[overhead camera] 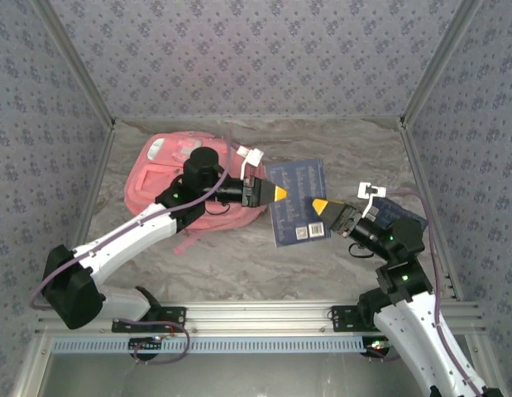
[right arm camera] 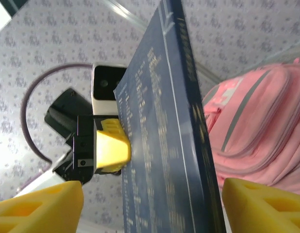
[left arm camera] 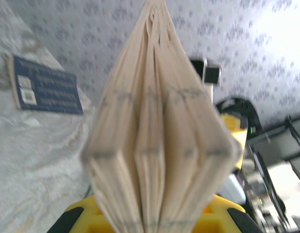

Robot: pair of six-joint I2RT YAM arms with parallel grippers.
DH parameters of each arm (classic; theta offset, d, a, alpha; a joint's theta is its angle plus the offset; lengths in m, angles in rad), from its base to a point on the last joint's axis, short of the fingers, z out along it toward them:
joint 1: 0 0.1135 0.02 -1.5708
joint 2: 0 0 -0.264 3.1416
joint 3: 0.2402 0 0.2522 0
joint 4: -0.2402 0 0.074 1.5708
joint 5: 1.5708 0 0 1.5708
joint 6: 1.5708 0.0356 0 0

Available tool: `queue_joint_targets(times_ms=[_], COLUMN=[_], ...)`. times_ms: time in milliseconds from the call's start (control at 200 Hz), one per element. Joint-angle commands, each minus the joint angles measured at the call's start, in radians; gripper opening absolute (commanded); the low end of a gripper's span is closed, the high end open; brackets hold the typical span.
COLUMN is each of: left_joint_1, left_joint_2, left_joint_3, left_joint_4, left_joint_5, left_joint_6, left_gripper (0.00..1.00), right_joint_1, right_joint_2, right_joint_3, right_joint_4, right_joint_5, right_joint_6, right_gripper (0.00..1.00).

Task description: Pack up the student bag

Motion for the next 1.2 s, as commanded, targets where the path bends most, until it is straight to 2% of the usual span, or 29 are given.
queue_joint_targets(times_ms=[0, 150, 285, 375, 570, 769, 904, 979, 1064, 1199], left_joint_1=[0.003, 0.002, 0.002, 0.003, 0.000, -0.004, -0.005, -0.008, -0.009, -0.009], left_joint_2=[-0.088, -0.108, -0.086, -0.079, -0.072, -0.056, -0.059, -0.062, -0.062, -0.056], left_joint_3=[-0.020, -0.095, -0.085, -0.083, -0.102, -0.128, -0.142, -0.152, -0.162, -0.164], left_joint_4=[0.208, 0.374, 0.409, 0.419, 0.429, 0.447, 0.441, 0.440, 0.440, 0.447], left_joint_5=[-0.176, -0.328, -0.346, -0.357, -0.378, -0.394, -0.405, -0.413, -0.423, -0.433], left_joint_6=[-0.085, -0.211, -0.260, -0.280, -0.299, -0.317, -0.316, -0.320, -0.321, -0.329], left_gripper=[0.00, 0.00, 0.00, 0.00, 0.00, 0.00, 0.00, 0.00, 0.00, 0.00], right_joint_1=[0.016, 0.069, 0.144, 0.181, 0.250, 0.283, 0.301, 0.302, 0.303, 0.306], right_joint_2=[-0.046, -0.051, -0.028, 0.021, 0.188, 0.320, 0.332, 0.332, 0.343, 0.363], right_joint_3=[-0.027, -0.113, -0.125, -0.126, -0.108, -0.035, -0.025, -0.020, -0.017, -0.017], right_joint_4=[0.017, 0.236, 0.317, 0.360, 0.590, 0.649, 0.643, 0.628, 0.629, 0.640], right_joint_5=[0.162, 0.274, 0.354, 0.353, 0.347, 0.388, 0.467, 0.493, 0.502, 0.500], right_joint_6=[0.031, 0.118, 0.078, 0.047, 0.055, 0.030, 0.011, 0.005, 0.005, 0.014], right_gripper=[0.82, 0.86, 0.89, 0.90, 0.86, 0.82, 0.77, 0.71, 0.64, 0.61])
